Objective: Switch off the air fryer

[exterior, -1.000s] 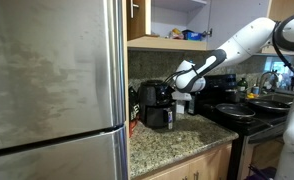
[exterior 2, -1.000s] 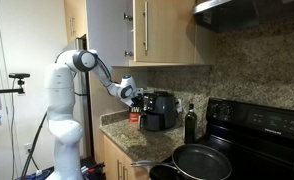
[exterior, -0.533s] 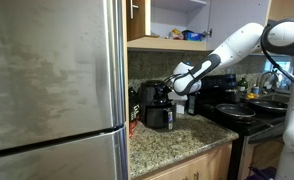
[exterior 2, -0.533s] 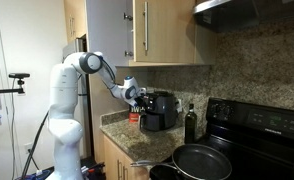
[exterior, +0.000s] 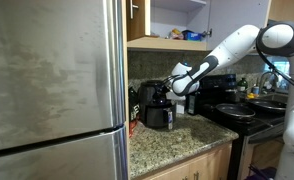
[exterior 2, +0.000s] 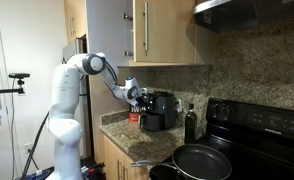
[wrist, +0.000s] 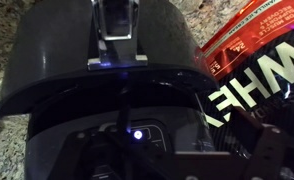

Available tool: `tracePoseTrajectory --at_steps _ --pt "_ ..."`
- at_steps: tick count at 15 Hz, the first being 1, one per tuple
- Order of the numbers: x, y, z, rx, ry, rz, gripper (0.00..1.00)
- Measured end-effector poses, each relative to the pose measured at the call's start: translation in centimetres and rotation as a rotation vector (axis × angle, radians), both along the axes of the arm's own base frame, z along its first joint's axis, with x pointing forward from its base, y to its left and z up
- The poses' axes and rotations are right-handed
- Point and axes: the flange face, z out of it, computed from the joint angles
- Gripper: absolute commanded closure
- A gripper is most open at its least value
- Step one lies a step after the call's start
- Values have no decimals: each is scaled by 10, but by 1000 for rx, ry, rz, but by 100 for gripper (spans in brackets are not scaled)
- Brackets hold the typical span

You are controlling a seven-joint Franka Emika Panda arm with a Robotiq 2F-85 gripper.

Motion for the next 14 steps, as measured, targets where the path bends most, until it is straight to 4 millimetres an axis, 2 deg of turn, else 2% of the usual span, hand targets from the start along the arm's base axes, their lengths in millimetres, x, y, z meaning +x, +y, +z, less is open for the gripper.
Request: tracePoseTrajectory --at_steps 5,14 --pt "14 7 -3 20 -4 -5 0" --pt "12 13 -6 37 -21 -55 0"
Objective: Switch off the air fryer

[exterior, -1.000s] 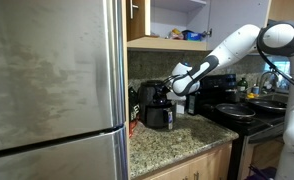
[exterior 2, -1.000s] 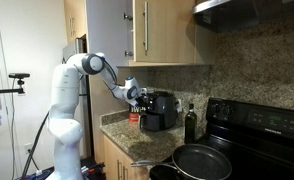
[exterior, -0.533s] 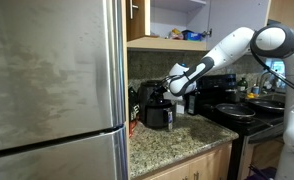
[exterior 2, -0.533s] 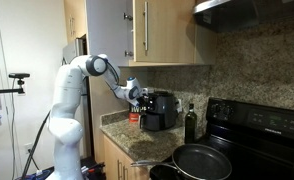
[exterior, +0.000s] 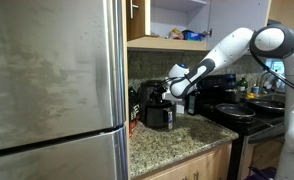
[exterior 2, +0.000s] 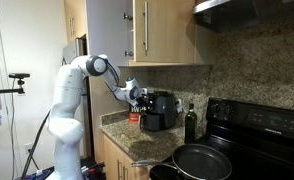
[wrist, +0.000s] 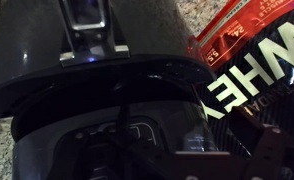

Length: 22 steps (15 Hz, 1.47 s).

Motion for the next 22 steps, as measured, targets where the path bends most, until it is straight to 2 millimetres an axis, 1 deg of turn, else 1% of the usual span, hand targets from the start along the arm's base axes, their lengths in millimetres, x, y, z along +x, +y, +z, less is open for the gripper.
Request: tracePoseTrajectory --at_steps 4,6,8,9,10,12,13,15,16,17,18,19,21,22 --pt "0 0 0 48 -7 -63 0" --pt "-1 0 2 49 -7 -67 0" --pt "-6 2 16 49 -25 -51 0" --pt "-14 4 25 57 -16 -45 0" --pt "-27 9 37 70 8 -32 0" --pt "-60 21 62 93 105 1 0" --pt "-76 20 75 94 157 8 0" --pt "-104 6 104 70 232 -9 0" --pt "-115 -5 120 61 247 -23 0" --pt "-123 -13 130 57 247 -30 0" --pt "-129 -16 135 55 244 -34 0" --pt "-131 -18 134 54 245 -36 0" --pt "-130 -17 131 52 250 -36 0" --pt "-127 -18 125 49 257 -40 0"
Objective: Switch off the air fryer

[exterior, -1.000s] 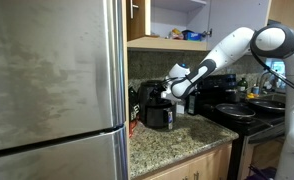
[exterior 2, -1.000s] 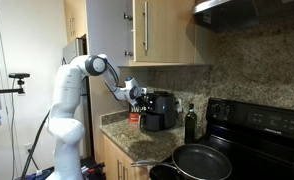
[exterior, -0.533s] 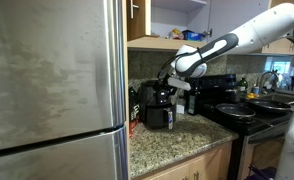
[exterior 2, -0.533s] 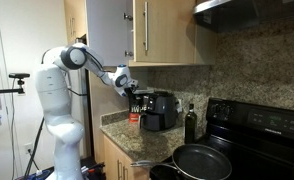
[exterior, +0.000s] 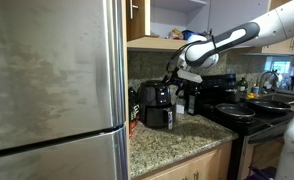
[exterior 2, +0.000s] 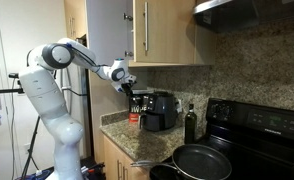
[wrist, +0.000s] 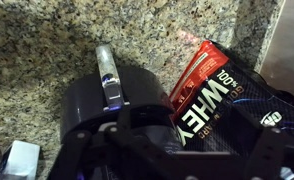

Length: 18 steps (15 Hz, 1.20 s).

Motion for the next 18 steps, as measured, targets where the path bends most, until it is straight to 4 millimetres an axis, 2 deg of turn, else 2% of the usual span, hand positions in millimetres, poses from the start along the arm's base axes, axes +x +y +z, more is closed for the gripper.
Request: tracePoseTrajectory --at_steps 2,4,7,12,18 --pt "16 -5 -18 -3 -3 -17 0" --pt "42 -11 -44 0 -39 -38 0" --pt "74 -9 -76 10 -74 -46 0" --pt "83 -7 -84 12 -66 -47 0" --pt "114 3 -94 45 -124 -43 0"
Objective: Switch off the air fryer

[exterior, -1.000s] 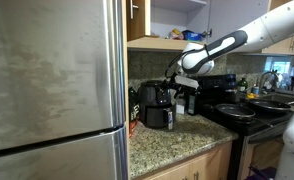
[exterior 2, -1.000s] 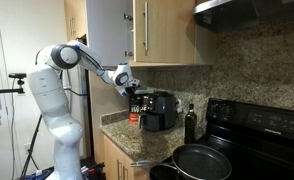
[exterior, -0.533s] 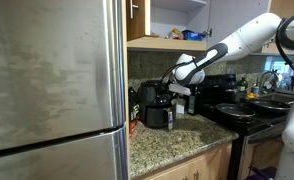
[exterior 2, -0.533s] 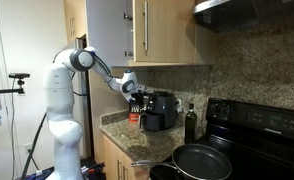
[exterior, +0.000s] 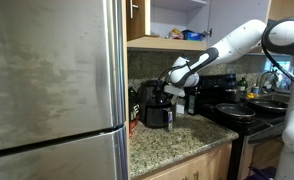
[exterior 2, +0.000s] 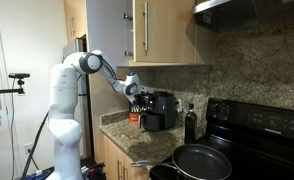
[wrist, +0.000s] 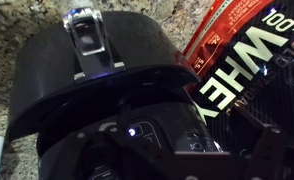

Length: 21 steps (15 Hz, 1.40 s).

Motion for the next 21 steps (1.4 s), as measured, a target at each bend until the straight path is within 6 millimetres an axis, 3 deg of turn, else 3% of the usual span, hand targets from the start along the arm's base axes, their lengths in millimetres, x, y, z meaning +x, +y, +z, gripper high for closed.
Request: tracePoseTrajectory --at_steps 6,15,17,21 --pt "31 2 -17 21 -21 -14 0" --pt "25 7 -16 16 58 -51 0" --pt "8 8 7 -10 113 -39 0" --pt "-48 -2 79 -5 97 -35 0"
